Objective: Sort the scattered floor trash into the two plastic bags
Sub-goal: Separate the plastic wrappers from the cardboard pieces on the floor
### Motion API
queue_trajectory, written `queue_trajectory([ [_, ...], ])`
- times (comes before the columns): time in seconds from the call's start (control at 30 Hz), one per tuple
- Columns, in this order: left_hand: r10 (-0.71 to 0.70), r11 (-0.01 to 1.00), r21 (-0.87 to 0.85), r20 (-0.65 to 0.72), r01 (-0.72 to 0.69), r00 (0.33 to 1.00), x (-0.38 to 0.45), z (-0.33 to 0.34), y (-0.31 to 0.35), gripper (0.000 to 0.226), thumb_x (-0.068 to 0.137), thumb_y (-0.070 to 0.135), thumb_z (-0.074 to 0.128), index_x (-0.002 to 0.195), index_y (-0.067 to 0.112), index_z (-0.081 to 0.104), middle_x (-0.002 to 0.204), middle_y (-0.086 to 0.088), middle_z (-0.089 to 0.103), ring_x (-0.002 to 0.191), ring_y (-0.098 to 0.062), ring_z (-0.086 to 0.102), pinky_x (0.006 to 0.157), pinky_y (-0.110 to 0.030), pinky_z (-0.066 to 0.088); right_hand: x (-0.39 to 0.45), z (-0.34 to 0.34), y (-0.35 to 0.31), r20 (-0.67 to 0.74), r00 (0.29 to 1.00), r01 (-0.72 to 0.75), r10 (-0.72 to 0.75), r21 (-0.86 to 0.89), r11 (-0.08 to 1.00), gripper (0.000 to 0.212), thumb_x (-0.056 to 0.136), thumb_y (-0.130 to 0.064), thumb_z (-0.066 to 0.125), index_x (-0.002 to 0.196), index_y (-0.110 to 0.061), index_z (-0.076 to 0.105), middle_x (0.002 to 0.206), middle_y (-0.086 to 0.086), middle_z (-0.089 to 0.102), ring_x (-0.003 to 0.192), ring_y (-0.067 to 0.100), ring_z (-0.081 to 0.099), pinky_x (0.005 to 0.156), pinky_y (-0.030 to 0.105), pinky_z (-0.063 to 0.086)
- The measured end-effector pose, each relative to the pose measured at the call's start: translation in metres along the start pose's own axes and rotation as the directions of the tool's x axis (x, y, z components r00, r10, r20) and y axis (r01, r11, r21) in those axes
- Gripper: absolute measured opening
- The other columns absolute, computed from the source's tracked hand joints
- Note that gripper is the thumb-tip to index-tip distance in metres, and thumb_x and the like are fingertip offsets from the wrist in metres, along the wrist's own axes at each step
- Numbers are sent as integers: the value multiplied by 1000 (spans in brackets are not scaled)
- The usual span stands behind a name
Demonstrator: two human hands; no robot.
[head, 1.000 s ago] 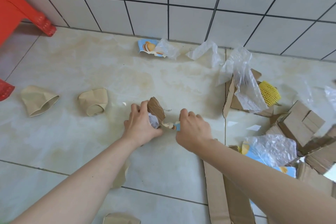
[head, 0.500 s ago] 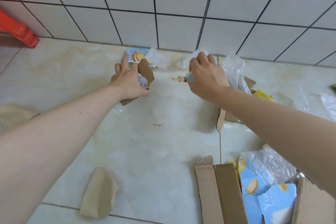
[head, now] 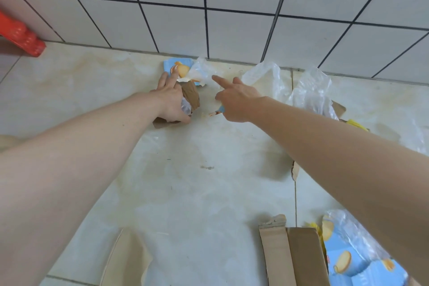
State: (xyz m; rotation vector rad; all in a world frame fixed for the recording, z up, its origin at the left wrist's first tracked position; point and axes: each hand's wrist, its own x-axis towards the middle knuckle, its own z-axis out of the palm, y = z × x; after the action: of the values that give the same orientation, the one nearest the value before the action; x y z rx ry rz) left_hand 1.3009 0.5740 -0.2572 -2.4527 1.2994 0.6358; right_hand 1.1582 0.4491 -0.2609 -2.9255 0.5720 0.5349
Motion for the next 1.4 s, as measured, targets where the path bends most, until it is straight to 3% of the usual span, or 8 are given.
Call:
queue_trajectory([
  [0.13, 18, 999, 42, 17, -18, 1000, 8, -1, -1, 97, 77, 50, 65, 145, -2, 20, 158, -5, -20, 144, -27, -25, 115, -46, 24, 9, 4, 4, 56, 997, -49, 47, 40, 998, 45, 89, -9, 44, 132, -22, 49, 161, -8, -4, 135, 34, 24, 75, 35, 38],
  [0.33, 53, 998, 35, 8, -53, 999, 14, 13, -1, 101, 77, 49, 66, 147, -1, 13, 160, -4, -13, 146, -23, -21, 114, -47, 25, 9, 21, 12, 14, 998, -53, 53, 21, 998, 54, 91, -7, 42, 144, -13, 31, 156, -12, 15, 124, 31, 30, 80, 38, 47],
  [0.5, 90, 996, 51, -297, -78, 951, 11, 17, 1, 102, 70, 44, 70, 146, -1, 19, 157, -8, 8, 144, -25, 9, 103, -42, 39, 4, 25, 19, -123, 991, -43, 50, 58, 997, 36, 87, -2, 46, 121, -8, 54, 123, 3, 49, 104, 29, 44, 83, 39, 50],
  [0.77, 66, 993, -39, -600, -112, 798, -67, 16, -11, 87, 55, 32, 78, 127, -5, 45, 127, -15, 49, 115, -33, 46, 89, -43, 45, -68, 23, -13, -339, 934, -23, 110, 251, 968, 25, 88, -11, 57, 113, -6, 54, 101, 12, 60, 93, 29, 51, 69, 38, 45],
  [0.9, 23, 982, -139, -597, -131, 802, -79, 25, -2, 74, 52, 28, 81, 112, -5, 52, 109, -17, 54, 95, -35, 55, 75, -39, 43, -82, 28, -20, -240, 958, -53, 157, 388, 920, 25, 86, -9, 55, 111, -11, 52, 92, 10, 61, 78, 28, 51, 62, 36, 45],
  [1.13, -126, 894, -431, -511, -127, 850, -149, 36, 9, 65, 55, 32, 85, 100, 4, 47, 96, -11, 53, 84, -32, 56, 66, -33, 40, -142, 10, -43, -163, 969, -47, 184, 610, 791, 26, 86, -12, 57, 111, -14, 60, 101, 5, 61, 90, 24, 55, 70, 31, 44],
  [1.27, -192, 852, -517, -447, -77, 874, -208, 31, 13, 61, 56, 34, 83, 91, 12, 37, 88, -3, 52, 79, -28, 52, 52, -30, 32, -187, -18, -62, -75, 976, -100, 203, 677, 730, 17, 91, -15, 53, 104, -12, 63, 90, 8, 59, 72, 22, 49, 50, 24, 36],
  [1.4, -263, 753, -653, -419, -87, 869, -270, 19, 14, 62, 55, 35, 84, 88, 15, 36, 82, 1, 50, 78, -25, 53, 64, -35, 46, -233, -53, -86, -13, 980, -117, 196, 764, 634, 12, 91, -17, 52, 84, -15, 61, 79, 6, 59, 62, 20, 48, 48, 24, 38],
])
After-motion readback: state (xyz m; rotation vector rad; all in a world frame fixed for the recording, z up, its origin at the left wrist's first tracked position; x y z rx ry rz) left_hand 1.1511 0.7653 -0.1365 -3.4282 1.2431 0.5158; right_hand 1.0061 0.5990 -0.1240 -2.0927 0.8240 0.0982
